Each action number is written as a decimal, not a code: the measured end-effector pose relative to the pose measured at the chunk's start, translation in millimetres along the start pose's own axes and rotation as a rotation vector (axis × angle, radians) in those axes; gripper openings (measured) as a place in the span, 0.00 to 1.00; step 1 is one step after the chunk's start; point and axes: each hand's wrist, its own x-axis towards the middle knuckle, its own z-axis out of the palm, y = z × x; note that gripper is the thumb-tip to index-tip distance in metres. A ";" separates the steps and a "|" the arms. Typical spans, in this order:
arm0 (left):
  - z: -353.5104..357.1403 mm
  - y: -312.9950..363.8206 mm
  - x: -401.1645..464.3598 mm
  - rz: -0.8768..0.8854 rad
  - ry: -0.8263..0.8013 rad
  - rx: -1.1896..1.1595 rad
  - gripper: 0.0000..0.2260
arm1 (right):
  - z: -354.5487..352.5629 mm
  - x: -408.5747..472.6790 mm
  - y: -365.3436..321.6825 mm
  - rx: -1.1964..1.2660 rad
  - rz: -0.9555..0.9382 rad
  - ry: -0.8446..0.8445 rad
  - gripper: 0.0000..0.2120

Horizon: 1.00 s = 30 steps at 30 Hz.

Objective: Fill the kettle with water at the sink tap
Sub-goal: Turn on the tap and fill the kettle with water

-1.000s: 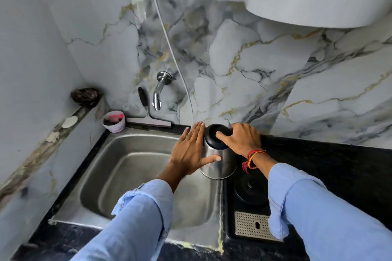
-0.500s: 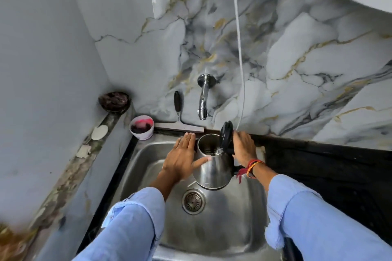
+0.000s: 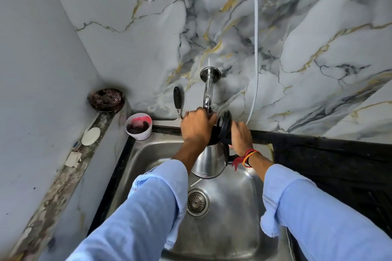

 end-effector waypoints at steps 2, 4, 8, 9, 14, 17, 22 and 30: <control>6.1 -1.0 3.0 -0.031 -0.014 -0.053 0.18 | -0.8 3.9 -1.0 -0.009 -0.023 -0.012 0.27; 9.3 -7.7 6.8 -0.003 -0.041 -0.160 0.16 | -1.4 7.4 -2.1 0.012 -0.018 -0.018 0.28; 3.5 -31.3 21.5 0.150 -0.218 -0.330 0.11 | -1.9 11.8 -5.5 0.052 -0.040 -0.042 0.32; 0.0 -34.8 24.9 0.185 -0.265 -0.332 0.12 | -2.3 12.2 -6.2 0.061 -0.057 -0.031 0.34; -10.3 -44.7 25.5 0.300 -0.400 -0.309 0.07 | -1.0 13.4 -3.8 0.053 -0.104 -0.006 0.37; -12.4 -62.8 9.6 0.334 -0.446 -0.137 0.30 | -0.9 16.0 0.6 0.066 -0.095 0.008 0.35; -2.1 -85.3 -22.8 0.447 -0.375 0.221 0.50 | -3.2 15.6 3.0 0.073 -0.127 0.073 0.27; 8.0 -84.7 -26.8 0.400 -0.267 0.294 0.56 | -5.5 16.1 3.5 0.133 -0.171 0.087 0.32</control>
